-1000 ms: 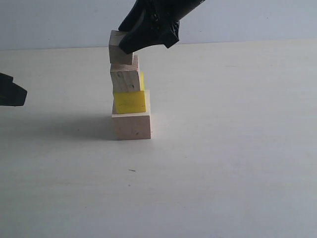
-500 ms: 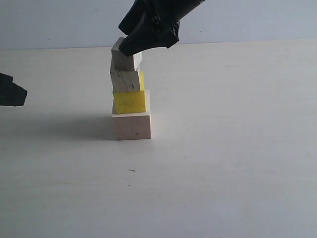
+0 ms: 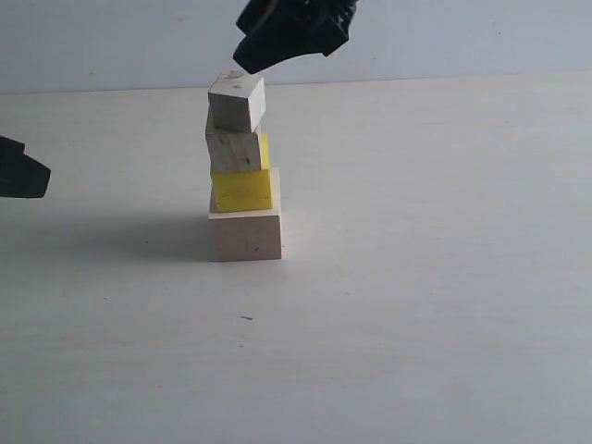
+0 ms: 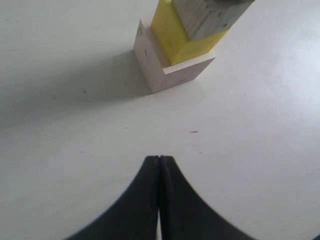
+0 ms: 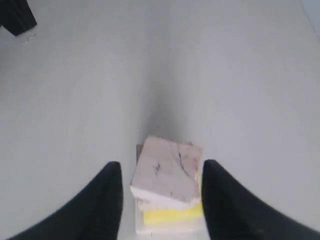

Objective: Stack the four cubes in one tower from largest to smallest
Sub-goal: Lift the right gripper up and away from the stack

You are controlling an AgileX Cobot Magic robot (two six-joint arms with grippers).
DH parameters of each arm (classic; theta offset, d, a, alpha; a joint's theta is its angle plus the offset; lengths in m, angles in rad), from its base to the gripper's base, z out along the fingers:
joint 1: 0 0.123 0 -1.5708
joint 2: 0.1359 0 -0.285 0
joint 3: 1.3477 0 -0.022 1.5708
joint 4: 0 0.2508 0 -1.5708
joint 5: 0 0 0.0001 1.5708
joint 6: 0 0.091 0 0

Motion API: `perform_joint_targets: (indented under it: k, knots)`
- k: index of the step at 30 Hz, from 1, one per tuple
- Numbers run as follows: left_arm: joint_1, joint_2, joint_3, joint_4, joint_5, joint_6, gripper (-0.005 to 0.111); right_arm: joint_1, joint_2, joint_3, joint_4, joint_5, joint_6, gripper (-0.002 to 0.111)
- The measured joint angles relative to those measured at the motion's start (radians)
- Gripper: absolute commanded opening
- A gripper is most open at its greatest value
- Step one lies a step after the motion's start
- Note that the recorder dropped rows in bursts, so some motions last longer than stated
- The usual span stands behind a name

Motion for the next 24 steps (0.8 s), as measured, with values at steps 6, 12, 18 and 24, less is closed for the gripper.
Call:
perform_joint_targets:
  k: [6, 12, 18, 24]
  knots:
    - [0.0, 0.0, 0.0, 0.0, 0.0, 0.0, 0.0, -0.004, -0.007, 0.0, -0.207, 0.002, 0.138, 0.0]
    - [0.0, 0.0, 0.0, 0.0, 0.0, 0.0, 0.0, -0.004, 0.026, 0.0, -0.153, 0.002, 0.145, 0.0]
    - [0.0, 0.0, 0.0, 0.0, 0.0, 0.0, 0.0, -0.002, 0.077, 0.001, -0.141, 0.002, 0.145, 0.0]
    - [0.0, 0.0, 0.0, 0.0, -0.013, 0.0, 0.0, -0.002, 0.079, 0.003, -0.158, 0.002, 0.147, 0.0]
